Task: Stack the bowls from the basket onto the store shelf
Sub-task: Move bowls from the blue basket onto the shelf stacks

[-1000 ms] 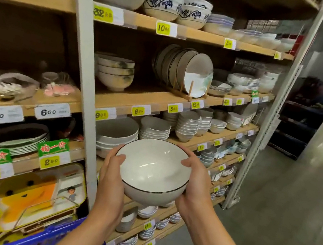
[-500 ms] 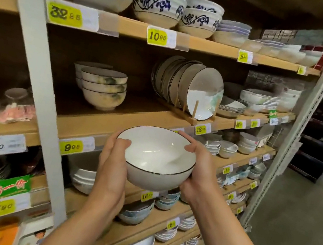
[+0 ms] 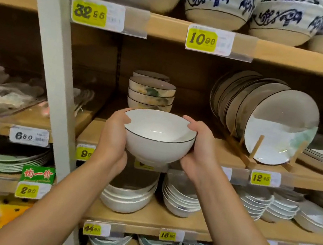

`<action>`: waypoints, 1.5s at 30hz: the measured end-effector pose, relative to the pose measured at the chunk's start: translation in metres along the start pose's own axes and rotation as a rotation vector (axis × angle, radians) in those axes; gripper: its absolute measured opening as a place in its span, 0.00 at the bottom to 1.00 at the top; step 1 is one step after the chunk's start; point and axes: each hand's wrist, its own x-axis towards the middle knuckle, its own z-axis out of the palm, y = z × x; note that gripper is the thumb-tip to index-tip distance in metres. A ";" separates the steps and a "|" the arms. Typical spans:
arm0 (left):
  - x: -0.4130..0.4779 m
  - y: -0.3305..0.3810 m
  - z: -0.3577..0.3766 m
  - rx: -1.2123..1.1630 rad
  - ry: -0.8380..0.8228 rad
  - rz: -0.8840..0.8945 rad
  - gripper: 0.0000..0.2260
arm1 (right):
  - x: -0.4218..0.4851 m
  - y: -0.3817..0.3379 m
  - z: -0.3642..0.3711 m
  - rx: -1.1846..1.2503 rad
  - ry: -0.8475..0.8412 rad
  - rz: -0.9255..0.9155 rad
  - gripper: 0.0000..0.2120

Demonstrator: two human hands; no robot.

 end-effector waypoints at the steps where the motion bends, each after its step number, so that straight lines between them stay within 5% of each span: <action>1: 0.005 0.001 0.003 -0.026 0.028 -0.008 0.12 | 0.009 -0.002 -0.001 -0.003 -0.035 0.008 0.15; 13: 0.061 -0.008 -0.002 -0.086 0.122 -0.109 0.18 | 0.079 0.010 -0.007 -0.053 -0.176 0.108 0.09; 32: 0.084 -0.019 -0.001 -0.018 0.032 -0.127 0.12 | 0.096 0.017 0.006 -0.147 0.035 0.101 0.12; 36: 0.062 -0.014 -0.012 0.005 0.066 0.041 0.03 | 0.093 0.019 0.007 -0.159 0.043 0.088 0.13; 41: 0.006 -0.034 -0.014 0.017 -0.192 0.104 0.20 | 0.090 0.019 0.006 -0.187 0.045 0.011 0.12; 45: 0.031 -0.029 -0.001 0.121 -0.073 0.091 0.30 | 0.074 0.035 0.001 -0.289 0.048 -0.088 0.16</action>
